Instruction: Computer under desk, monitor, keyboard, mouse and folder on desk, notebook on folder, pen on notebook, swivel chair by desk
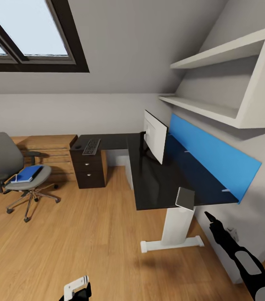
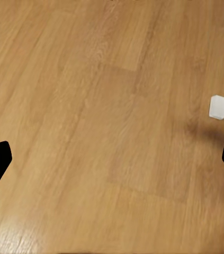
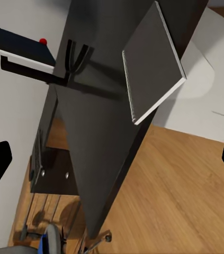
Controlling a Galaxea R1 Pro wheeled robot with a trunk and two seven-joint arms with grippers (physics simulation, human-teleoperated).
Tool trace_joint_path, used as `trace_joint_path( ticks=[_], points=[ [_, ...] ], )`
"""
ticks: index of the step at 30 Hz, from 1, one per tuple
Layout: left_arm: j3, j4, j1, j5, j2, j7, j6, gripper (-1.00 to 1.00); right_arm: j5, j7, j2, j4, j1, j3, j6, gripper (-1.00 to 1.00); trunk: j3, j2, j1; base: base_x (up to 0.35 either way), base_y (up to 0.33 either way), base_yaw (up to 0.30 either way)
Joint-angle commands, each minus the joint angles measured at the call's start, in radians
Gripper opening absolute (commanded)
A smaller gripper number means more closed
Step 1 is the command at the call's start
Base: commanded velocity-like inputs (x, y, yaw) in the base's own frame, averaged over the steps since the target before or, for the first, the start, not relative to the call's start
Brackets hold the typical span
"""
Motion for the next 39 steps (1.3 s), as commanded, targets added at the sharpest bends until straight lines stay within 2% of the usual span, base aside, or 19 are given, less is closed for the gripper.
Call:
trace_joint_path(
  ticks=[1,11,14,18,19,22,29,39],
  points=[
    [-0.006,-0.002,-0.001,0.010,0.002,0.007,-0.007,1.00,-0.009,0.002,0.001,0.000,-0.001,-0.004,0.010,1.00,-0.005,-0.008,0.004,0.000,0.000,0.000],
    [-0.006,-0.027,0.005,0.011,0.005,0.007,-0.007,1.00,-0.010,0.001,0.003,0.007,-0.001,-0.003,0.008,1.00,-0.036,-0.078,0.042,0.000,0.000,0.000],
    [-0.006,-0.090,0.041,0.011,0.009,0.008,-0.006,1.00,-0.010,0.002,0.003,0.009,-0.001,-0.003,0.007,1.00,-0.045,-0.099,0.054,0.000,0.000,0.000],
    [-0.006,-0.149,0.078,0.013,0.028,0.007,-0.004,1.00,-0.010,0.003,0.003,0.010,-0.001,-0.003,0.006,1.00,-0.058,-0.127,0.069,0.000,0.000,0.000],
    [-0.006,-0.166,0.090,0.017,0.040,0.007,-0.004,1.00,-0.010,0.003,0.004,0.011,-0.001,-0.003,0.006,1.00,-0.061,-0.134,0.073,0.000,0.000,0.000],
    [-0.006,-0.188,0.105,0.045,0.057,0.006,-0.003,1.00,-0.010,0.003,0.005,0.011,-0.001,-0.003,0.005,1.00,-0.070,-0.155,0.085,0.000,0.000,0.000],
    [-0.006,-0.199,0.112,0.077,0.064,0.007,-0.002,1.00,-0.010,0.004,0.006,0.011,-0.001,-0.003,0.004,1.00,-0.092,-0.204,0.111,0.000,0.000,0.000],
    [-0.008,-0.199,0.112,0.080,0.064,0.007,-0.002,1.00,-0.008,0.009,0.012,0.011,-0.001,-0.002,0.006,1.00,-0.124,-0.274,0.150,0.000,0.000,0.000]
  ],
)
